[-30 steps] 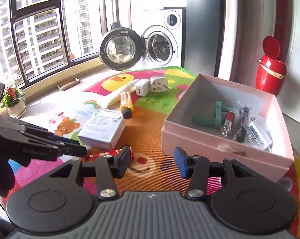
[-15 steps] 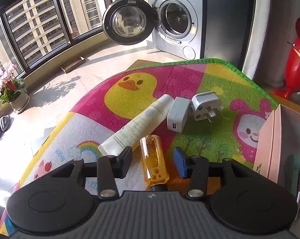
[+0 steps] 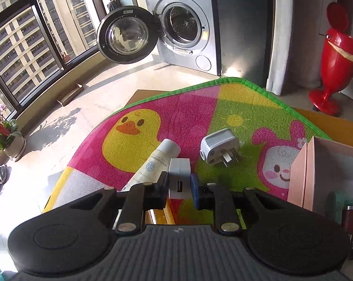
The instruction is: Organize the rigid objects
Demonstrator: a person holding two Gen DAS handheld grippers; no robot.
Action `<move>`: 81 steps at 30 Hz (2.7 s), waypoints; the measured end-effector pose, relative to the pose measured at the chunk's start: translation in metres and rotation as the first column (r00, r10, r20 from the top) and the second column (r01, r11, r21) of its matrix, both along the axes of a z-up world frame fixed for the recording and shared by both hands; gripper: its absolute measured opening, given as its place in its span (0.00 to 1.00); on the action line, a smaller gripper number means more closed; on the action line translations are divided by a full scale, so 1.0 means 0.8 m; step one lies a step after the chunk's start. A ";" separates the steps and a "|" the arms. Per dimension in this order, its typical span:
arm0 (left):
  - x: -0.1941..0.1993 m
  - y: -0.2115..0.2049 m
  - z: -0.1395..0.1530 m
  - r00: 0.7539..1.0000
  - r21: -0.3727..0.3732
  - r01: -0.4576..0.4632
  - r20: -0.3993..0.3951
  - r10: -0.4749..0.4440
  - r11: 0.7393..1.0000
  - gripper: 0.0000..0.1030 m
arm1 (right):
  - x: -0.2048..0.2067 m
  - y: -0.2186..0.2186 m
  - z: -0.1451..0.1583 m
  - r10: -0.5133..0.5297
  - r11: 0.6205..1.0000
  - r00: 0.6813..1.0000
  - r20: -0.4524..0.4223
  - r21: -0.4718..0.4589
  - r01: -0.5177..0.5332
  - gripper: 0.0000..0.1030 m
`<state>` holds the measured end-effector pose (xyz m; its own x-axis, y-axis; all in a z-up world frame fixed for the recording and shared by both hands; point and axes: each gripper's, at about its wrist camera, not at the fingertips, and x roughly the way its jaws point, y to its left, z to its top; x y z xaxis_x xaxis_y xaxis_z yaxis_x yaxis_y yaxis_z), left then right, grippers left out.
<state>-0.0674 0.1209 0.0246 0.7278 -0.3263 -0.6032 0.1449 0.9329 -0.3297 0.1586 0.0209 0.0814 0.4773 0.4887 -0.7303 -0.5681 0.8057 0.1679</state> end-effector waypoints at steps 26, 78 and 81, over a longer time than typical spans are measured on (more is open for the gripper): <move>0.053 -0.115 -0.010 0.994 0.250 0.110 -0.045 -0.102 0.962 0.28 | -0.197 -0.304 -0.056 -0.218 0.974 0.975 0.040 0.069 0.215 0.55; 0.025 -0.141 -0.018 0.996 0.307 0.076 0.031 -0.089 0.949 0.26 | -0.223 -0.243 -0.084 -0.131 0.983 0.978 0.163 -0.104 0.149 0.60; 0.011 -0.146 -0.015 0.988 0.308 0.134 0.027 -0.150 0.942 0.26 | -0.232 -0.250 -0.077 -0.110 0.984 0.978 0.179 -0.119 0.132 0.60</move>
